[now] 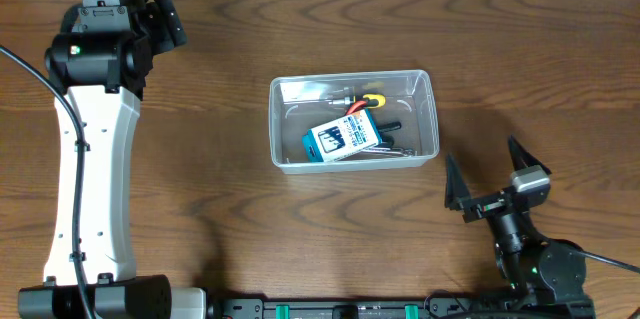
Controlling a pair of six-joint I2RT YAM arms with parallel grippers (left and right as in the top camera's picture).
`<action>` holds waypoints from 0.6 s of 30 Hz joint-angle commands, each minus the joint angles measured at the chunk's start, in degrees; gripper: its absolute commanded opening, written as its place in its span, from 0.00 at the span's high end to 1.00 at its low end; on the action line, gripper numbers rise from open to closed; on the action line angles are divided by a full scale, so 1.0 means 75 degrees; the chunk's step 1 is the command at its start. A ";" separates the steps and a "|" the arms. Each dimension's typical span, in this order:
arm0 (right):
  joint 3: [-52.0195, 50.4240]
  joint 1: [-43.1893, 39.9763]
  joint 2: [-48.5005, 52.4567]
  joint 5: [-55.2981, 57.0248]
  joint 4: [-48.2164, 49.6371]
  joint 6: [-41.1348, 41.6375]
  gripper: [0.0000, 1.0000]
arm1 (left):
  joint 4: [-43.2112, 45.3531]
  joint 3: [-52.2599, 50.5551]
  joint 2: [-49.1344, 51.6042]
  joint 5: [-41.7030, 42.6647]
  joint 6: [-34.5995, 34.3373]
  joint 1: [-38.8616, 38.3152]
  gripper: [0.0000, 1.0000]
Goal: Pack container
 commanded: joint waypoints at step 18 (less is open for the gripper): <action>-0.1291 -0.0119 -0.0994 0.0551 0.0052 0.0093 0.01 | 0.0000 -0.0026 0.0041 -0.0017 -0.0038 0.0032 0.02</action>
